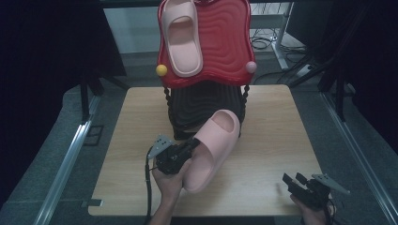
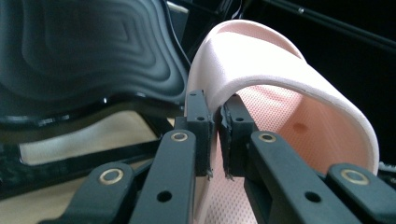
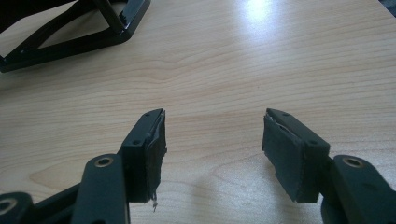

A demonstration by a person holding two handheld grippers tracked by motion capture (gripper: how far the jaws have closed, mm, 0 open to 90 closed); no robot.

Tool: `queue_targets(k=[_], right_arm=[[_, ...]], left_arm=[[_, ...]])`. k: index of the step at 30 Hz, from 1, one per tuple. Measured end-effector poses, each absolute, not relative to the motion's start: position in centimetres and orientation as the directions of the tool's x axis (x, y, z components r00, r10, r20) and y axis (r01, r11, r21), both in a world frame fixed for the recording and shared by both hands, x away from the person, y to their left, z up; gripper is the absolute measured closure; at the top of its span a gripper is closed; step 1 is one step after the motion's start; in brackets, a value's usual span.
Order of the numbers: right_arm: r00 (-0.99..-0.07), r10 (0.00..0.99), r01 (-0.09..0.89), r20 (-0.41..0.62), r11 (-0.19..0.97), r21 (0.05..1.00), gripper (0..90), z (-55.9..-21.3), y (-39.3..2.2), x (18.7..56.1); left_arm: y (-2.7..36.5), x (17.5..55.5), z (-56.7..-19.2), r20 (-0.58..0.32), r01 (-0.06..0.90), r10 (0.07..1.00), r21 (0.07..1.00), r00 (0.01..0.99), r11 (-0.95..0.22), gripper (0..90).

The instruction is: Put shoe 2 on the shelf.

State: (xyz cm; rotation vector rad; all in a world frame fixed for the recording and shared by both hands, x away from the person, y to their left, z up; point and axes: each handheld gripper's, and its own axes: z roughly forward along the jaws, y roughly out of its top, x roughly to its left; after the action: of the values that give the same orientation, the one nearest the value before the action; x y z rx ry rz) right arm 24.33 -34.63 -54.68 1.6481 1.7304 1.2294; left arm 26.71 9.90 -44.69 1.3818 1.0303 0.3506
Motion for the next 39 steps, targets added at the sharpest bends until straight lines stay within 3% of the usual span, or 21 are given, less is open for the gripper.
queue_targets(k=[39], right_arm=[[-0.185,0.949,0.563,0.255,-0.111,0.819,39.6,-55.1,-34.7,24.5]], left_arm=[[11.4,27.7,-36.5,-0.356,0.206,0.735,0.934,0.577,0.290,83.9]])
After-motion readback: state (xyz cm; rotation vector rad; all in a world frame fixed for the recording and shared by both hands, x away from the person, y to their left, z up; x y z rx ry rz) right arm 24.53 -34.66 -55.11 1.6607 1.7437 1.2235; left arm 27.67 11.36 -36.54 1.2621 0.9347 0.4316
